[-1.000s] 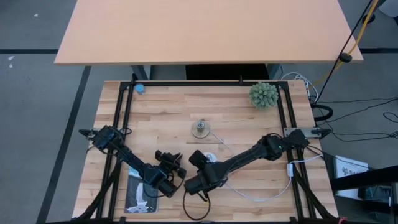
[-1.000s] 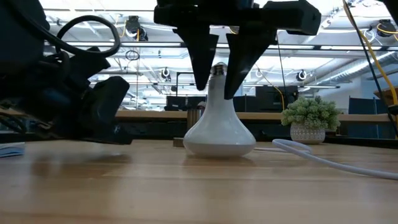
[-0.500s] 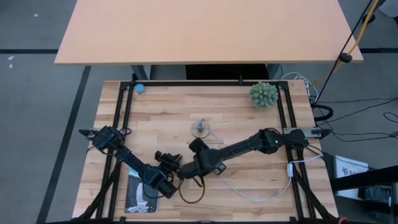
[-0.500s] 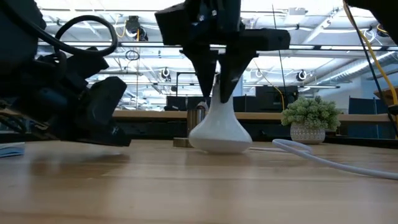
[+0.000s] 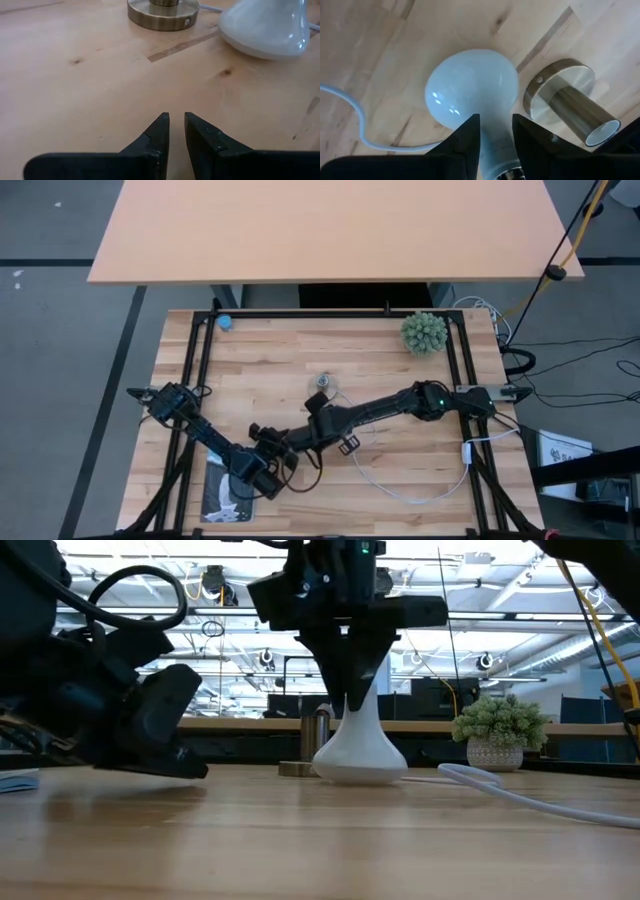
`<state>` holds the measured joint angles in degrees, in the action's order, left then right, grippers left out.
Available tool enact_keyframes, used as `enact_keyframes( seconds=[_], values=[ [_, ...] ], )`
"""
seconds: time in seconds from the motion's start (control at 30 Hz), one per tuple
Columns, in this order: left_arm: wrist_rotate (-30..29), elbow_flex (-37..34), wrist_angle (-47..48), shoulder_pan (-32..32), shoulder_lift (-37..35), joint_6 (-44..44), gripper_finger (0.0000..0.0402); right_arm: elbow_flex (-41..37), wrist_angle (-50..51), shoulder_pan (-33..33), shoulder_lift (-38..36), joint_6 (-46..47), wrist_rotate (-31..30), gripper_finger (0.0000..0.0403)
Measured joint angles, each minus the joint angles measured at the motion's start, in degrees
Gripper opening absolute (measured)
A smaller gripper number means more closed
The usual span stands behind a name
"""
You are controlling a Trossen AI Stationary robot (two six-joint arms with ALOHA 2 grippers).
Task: Screw lightbulb
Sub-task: Insert the lightbulb into the lamp
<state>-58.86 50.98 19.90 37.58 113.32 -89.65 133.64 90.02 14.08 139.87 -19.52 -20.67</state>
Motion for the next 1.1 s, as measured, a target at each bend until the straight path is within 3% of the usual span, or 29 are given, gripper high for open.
enact_keyframes(
  seconds=[0.13, 0.27, 0.8, 0.93, 1.1],
  values=[
    [0.9, 0.0, 0.0, 0.4, 0.0, 0.1, 0.0064, -0.1, 0.0, -0.5, -0.5, 5.1, 0.6, 0.0105],
    [1.2, 0.0, 0.2, 1.3, 0.0, 0.0, 0.0064, -0.1, 0.0, -1.9, -3.8, 9.8, 7.3, 0.0105],
    [1.4, 0.0, 0.0, 3.1, 0.0, -1.8, 0.0064, -2.2, -0.2, -2.1, -24.2, 23.8, 5.9, 0.0105],
    [1.3, 0.0, 0.1, 4.1, 0.0, -3.0, 0.0064, -13.4, -5.2, 0.4, -31.3, 27.6, 0.7, 0.0105],
    [1.0, 0.0, 0.2, 4.9, 0.0, -3.5, 0.0064, -43.5, -30.7, 4.1, -46.2, 31.8, -1.8, 0.0105]
  ],
)
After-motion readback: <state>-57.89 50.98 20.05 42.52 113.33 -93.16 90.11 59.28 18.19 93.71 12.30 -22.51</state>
